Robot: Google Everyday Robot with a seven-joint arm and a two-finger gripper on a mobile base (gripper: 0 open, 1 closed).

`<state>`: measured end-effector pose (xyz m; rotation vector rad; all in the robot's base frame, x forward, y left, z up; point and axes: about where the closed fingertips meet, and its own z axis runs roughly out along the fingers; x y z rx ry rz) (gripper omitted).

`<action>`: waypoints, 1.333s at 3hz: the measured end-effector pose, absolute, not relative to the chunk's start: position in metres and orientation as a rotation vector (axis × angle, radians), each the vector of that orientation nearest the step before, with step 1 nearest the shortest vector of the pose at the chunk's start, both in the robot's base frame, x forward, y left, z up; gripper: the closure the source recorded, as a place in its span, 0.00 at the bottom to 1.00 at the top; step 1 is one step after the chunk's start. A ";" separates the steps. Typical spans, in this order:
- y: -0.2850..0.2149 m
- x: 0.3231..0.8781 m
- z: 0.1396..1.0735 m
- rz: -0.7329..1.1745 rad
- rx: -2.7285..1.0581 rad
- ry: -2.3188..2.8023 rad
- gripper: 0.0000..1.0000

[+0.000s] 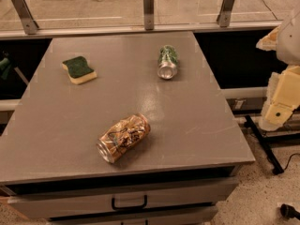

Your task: Move green can near sponge

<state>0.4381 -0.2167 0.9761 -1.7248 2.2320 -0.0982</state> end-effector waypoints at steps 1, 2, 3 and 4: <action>-0.217 0.438 0.976 -0.098 -1.725 2.232 0.00; -0.216 0.465 0.972 -0.048 -1.690 2.176 0.00; -0.198 0.520 0.959 0.018 -1.639 2.101 0.00; -0.170 0.579 0.946 0.101 -1.554 2.079 0.00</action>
Offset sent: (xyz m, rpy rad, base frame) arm 0.0664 -0.0008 -0.0124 0.1664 -0.0650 0.0291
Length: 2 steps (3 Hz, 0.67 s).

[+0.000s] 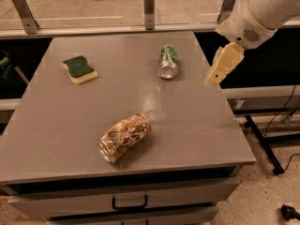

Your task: Move green can near sponge

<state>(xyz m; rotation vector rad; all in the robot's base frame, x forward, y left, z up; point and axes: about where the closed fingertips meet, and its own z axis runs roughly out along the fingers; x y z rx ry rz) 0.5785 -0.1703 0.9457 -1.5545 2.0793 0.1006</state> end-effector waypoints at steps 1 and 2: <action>-0.136 0.623 0.928 0.192 -1.442 2.121 0.00; -0.113 0.665 0.909 0.267 -1.287 2.220 0.00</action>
Offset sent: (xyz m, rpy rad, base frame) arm 0.1364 0.0829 -0.0539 0.2445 0.1744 -0.3496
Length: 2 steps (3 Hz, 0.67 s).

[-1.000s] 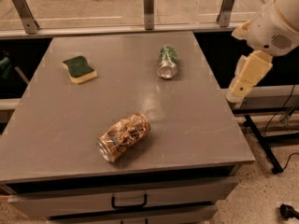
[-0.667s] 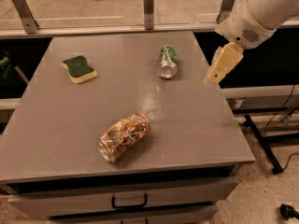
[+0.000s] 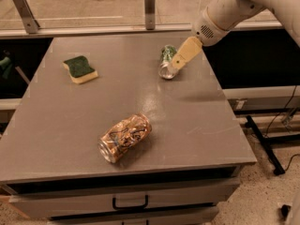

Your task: Move green can near sponge

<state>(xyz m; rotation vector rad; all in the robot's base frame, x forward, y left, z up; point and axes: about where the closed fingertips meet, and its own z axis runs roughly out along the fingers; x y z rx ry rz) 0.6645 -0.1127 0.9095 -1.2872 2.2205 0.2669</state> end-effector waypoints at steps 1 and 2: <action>-0.096 0.686 0.891 0.339 -1.141 2.324 0.00; -0.084 0.703 0.868 0.367 -1.013 2.418 0.00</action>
Offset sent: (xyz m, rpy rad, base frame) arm 0.0598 0.0390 -0.0654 0.1044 0.2106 -0.3448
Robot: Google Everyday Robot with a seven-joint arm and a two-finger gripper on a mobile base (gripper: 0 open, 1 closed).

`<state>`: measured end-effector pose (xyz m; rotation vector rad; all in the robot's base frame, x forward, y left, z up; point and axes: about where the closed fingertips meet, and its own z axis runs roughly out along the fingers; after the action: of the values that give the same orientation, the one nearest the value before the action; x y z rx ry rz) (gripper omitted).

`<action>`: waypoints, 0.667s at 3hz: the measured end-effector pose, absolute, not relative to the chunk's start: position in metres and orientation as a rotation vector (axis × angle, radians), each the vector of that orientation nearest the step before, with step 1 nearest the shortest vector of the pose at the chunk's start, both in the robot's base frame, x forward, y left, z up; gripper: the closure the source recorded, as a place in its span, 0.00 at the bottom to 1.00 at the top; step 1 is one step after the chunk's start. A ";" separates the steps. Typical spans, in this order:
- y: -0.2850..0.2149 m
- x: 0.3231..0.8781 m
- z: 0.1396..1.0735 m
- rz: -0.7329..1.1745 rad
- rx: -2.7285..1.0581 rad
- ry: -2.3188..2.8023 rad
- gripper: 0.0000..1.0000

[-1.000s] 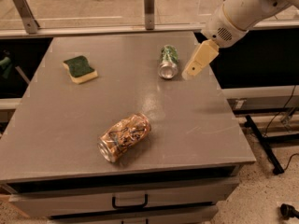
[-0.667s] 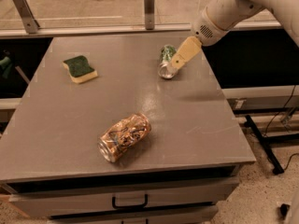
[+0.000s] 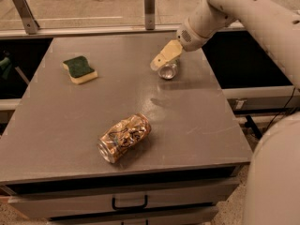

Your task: Move green can near sponge

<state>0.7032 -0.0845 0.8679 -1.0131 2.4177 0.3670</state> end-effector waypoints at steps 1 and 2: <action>-0.073 0.713 0.855 0.373 -0.944 2.453 0.18; -0.065 0.720 0.856 0.347 -0.941 2.438 0.41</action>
Offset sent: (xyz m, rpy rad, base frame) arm 0.0243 0.0249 -0.0038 -0.0095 -0.0420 -0.0664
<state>0.7198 -0.0653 0.8562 -0.9410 2.4379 0.3465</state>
